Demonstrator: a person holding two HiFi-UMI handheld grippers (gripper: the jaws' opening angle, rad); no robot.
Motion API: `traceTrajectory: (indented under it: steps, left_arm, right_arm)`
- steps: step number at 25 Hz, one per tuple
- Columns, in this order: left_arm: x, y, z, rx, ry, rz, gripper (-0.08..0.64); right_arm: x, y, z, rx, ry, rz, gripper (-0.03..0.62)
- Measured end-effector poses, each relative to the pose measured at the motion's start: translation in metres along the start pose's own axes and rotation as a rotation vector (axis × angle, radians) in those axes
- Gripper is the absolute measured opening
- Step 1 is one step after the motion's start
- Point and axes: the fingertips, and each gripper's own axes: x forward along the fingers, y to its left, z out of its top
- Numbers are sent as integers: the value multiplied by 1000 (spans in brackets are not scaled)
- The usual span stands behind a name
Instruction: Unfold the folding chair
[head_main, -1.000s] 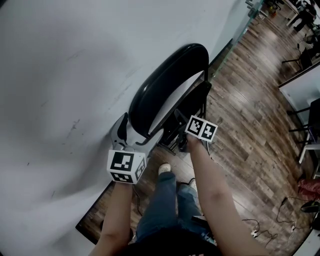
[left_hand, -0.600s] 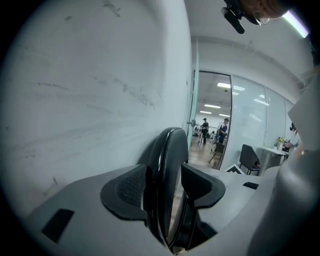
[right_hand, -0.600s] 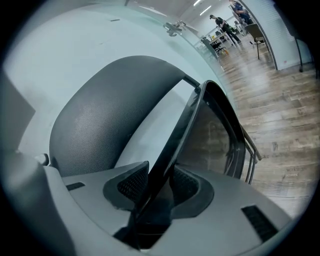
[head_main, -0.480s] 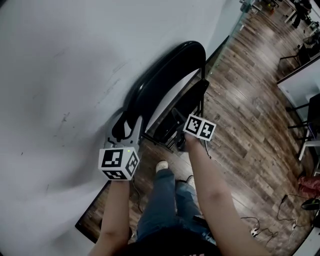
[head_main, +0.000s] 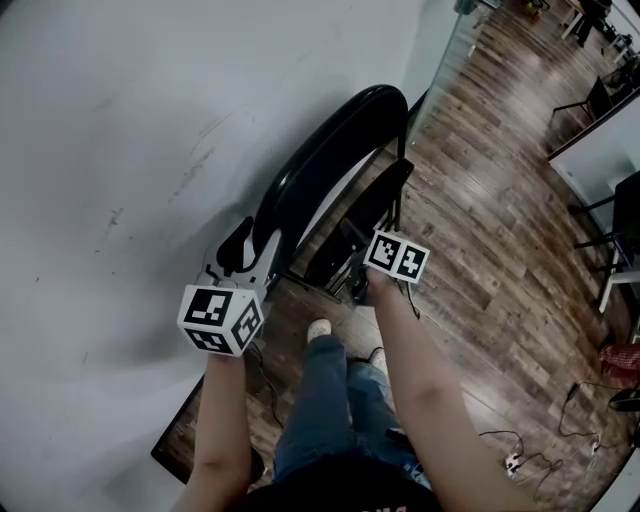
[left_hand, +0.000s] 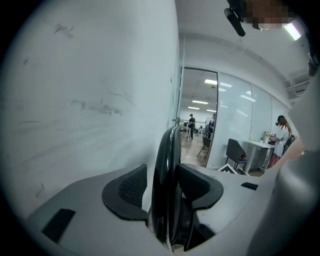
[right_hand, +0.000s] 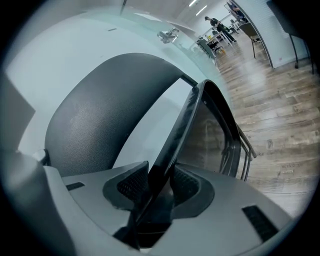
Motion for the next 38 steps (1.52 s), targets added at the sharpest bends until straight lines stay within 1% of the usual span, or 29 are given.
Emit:
traceTrajectory:
  steps: [4,6,8,12,15,16,23,29,35,38]
  left_arm:
    - [8,-27,14,62,7,-26,204]
    - [14,-44,20,99,13,-44,212]
    - [21,-57,26,138,21,-45,212]
    - [32,-75,37,189,43,-12,193]
    - [35,-95,35,228,80,-25,175]
    - [34,-101,34,231,86,-28,156]
    - [31,-115,31,194,104,5,147]
    - [28,-133,27,204,72,12,146]
    - [25,-144,23,157,39,-9,143]
    - [24,-152,21,146,20,-22,140]
  right_arm:
    - [-19,-7,-1,3,-6,-3,141]
    - [-27,-10,-1,18,-7,-8,143]
    - [-32,-13,-2,39,-4,-14,143]
    - [-46,-21,-5,60,9,-1,144]
    - [-60,-28,-5,64,-8,17,144]
    - [-65,-30,-5,66,-14,21,144]
    - [-91,-43,-10,69,-3,46,146]
    - [-108,-54,-13,75,-2,56,147]
    - [-123,-61,-17,81,-19,86,146]
    - [-132,-66,-19,59,-26,71,146]
